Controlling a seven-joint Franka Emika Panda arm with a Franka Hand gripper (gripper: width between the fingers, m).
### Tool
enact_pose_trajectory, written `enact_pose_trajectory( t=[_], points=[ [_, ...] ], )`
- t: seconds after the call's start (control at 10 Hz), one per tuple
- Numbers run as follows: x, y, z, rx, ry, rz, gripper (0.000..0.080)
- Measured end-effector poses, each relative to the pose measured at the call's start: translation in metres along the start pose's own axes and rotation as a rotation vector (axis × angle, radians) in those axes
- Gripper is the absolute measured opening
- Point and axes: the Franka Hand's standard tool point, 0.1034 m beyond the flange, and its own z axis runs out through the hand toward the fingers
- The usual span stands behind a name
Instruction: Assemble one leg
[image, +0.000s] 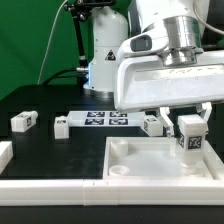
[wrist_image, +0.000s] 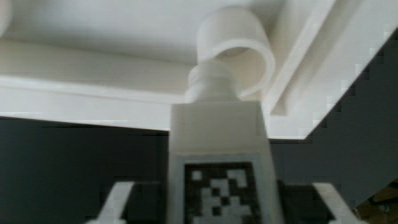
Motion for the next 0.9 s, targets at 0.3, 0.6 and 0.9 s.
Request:
enact_pose_trajectory(
  t=[0.3, 0.6, 0.9],
  points=[
    [-0.002, -0.005, -0.001, 0.002, 0.001, -0.007, 0.0291],
    [-0.008, -0.008, 0.001, 0.003, 0.006, -0.011, 0.0291],
    [-0.016, -0.013, 0.008, 0.007, -0.004, -0.015, 0.0291]
  ],
)
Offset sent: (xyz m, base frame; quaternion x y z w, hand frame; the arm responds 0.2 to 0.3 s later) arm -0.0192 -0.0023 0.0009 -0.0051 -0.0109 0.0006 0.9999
